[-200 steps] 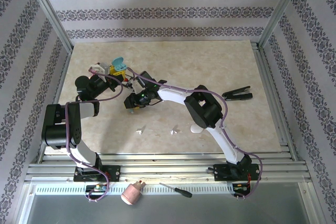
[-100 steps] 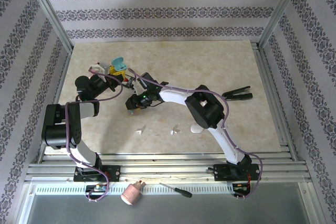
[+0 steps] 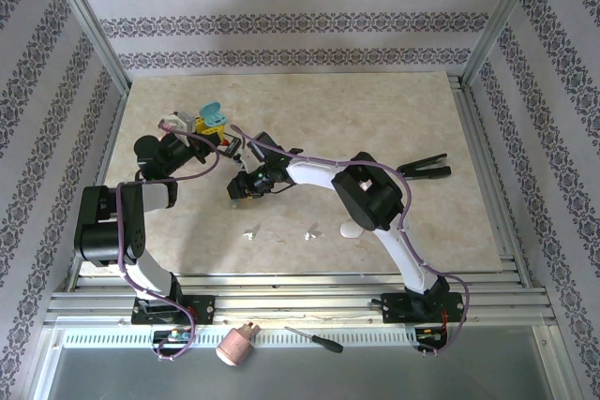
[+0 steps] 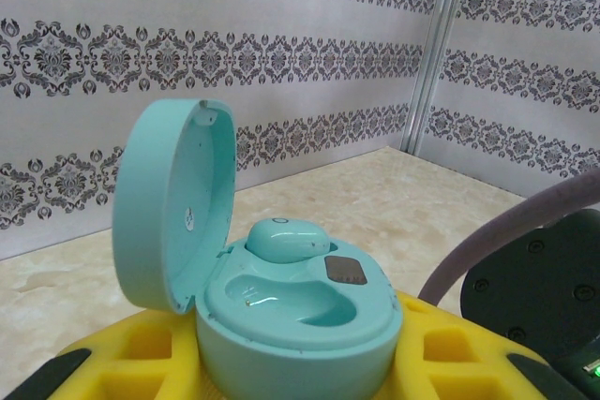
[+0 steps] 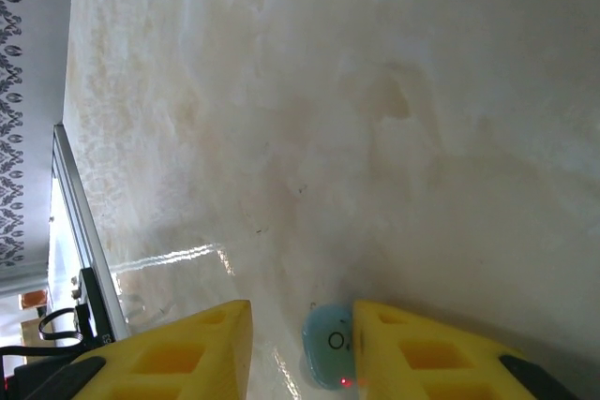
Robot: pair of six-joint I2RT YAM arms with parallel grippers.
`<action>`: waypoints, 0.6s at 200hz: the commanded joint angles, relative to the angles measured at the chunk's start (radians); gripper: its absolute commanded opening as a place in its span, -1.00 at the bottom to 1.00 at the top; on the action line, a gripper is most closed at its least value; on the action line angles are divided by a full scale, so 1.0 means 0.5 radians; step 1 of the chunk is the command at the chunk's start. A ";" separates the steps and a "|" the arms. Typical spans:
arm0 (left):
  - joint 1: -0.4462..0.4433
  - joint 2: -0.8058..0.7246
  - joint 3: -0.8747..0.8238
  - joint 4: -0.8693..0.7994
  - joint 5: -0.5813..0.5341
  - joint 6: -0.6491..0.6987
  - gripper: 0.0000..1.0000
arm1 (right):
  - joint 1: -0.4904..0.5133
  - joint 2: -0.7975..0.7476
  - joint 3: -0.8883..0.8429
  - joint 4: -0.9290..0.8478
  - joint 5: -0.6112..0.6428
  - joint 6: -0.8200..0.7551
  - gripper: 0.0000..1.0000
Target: Insert wireless bluetooth earbuds into charging case
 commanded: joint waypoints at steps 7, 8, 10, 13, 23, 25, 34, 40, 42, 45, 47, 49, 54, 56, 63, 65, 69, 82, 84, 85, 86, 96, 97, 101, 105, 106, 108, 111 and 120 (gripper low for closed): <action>0.020 -0.047 0.006 0.090 0.038 -0.036 -0.50 | 0.040 -0.091 -0.020 -0.042 -0.051 -0.033 -0.35; 0.020 -0.047 0.006 0.092 0.038 -0.036 -0.50 | 0.041 -0.091 -0.019 -0.041 -0.051 -0.033 -0.35; 0.020 -0.046 0.008 0.091 0.039 -0.036 -0.50 | 0.043 -0.091 -0.019 -0.039 -0.053 -0.031 -0.35; 0.020 -0.044 0.008 0.092 0.039 -0.036 -0.50 | 0.042 -0.093 -0.019 -0.040 -0.056 -0.034 -0.35; 0.021 -0.044 0.008 0.091 0.039 -0.036 -0.50 | 0.043 -0.097 -0.018 -0.033 -0.071 -0.038 -0.35; 0.020 -0.044 0.008 0.091 0.040 -0.036 -0.50 | 0.045 -0.096 -0.018 -0.033 -0.074 -0.038 -0.35; 0.020 -0.042 0.009 0.091 0.040 -0.036 -0.50 | 0.048 -0.103 -0.018 -0.035 -0.084 -0.038 -0.35; 0.022 -0.043 0.008 0.091 0.038 -0.036 -0.50 | 0.048 -0.107 -0.024 -0.036 -0.085 -0.041 -0.35; 0.021 -0.043 0.007 0.091 0.039 -0.036 -0.50 | 0.048 -0.107 -0.026 -0.033 -0.085 -0.042 -0.35; 0.020 -0.045 0.005 0.091 0.039 -0.033 -0.50 | 0.052 -0.114 -0.030 -0.032 -0.083 -0.043 -0.35; 0.020 -0.047 0.006 0.091 0.040 -0.033 -0.50 | 0.051 -0.118 -0.032 -0.033 -0.082 -0.044 -0.35; 0.020 -0.047 0.005 0.091 0.040 -0.033 -0.50 | 0.051 -0.120 -0.036 -0.033 -0.079 -0.045 -0.34; 0.020 -0.047 0.003 0.091 0.041 -0.031 -0.50 | 0.053 -0.127 -0.043 -0.034 -0.071 -0.047 -0.33; 0.020 -0.050 0.005 0.091 0.038 -0.032 -0.50 | 0.051 -0.128 -0.046 -0.034 -0.064 -0.049 -0.33; 0.021 -0.051 0.004 0.090 0.037 -0.029 -0.50 | 0.052 -0.133 -0.050 -0.048 -0.043 -0.055 -0.31; 0.020 -0.051 0.003 0.090 0.038 -0.029 -0.50 | 0.050 -0.133 -0.049 -0.055 -0.033 -0.057 -0.30; 0.020 -0.050 0.003 0.091 0.036 -0.030 -0.50 | 0.052 -0.131 -0.051 -0.073 -0.017 -0.066 -0.29; 0.021 -0.048 0.004 0.091 0.035 -0.027 -0.50 | 0.053 -0.126 -0.034 -0.139 0.042 -0.094 -0.26; 0.020 -0.050 0.001 0.090 0.035 -0.029 -0.50 | 0.054 -0.125 -0.032 -0.147 0.052 -0.096 -0.26; 0.020 -0.052 0.001 0.090 0.033 -0.029 -0.50 | 0.054 -0.124 -0.031 -0.150 0.056 -0.098 -0.26; 0.020 -0.053 0.002 0.090 0.032 -0.028 -0.50 | 0.054 -0.121 -0.031 -0.155 0.058 -0.102 -0.25; 0.021 -0.056 0.002 0.088 0.029 -0.024 -0.50 | 0.057 -0.117 -0.019 -0.198 0.088 -0.123 -0.23; 0.021 -0.056 0.001 0.088 0.029 -0.024 -0.50 | 0.057 -0.118 -0.017 -0.202 0.090 -0.125 -0.23; 0.020 -0.058 0.002 0.084 0.028 -0.024 -0.50 | 0.059 -0.115 -0.012 -0.219 0.100 -0.137 -0.24; 0.020 -0.061 0.001 0.081 0.028 -0.021 -0.50 | 0.060 -0.114 -0.004 -0.233 0.107 -0.148 -0.23; 0.020 -0.062 0.000 0.080 0.028 -0.021 -0.50 | 0.062 -0.112 -0.002 -0.239 0.109 -0.150 -0.24; 0.020 -0.061 0.002 0.079 0.028 -0.020 -0.50 | 0.063 -0.110 0.004 -0.250 0.111 -0.155 -0.23; 0.020 -0.061 0.001 0.078 0.028 -0.020 -0.50 | 0.065 -0.106 0.008 -0.263 0.112 -0.161 -0.23; 0.020 -0.064 0.000 0.078 0.029 -0.017 -0.50 | 0.069 -0.092 0.025 -0.286 0.099 -0.175 -0.24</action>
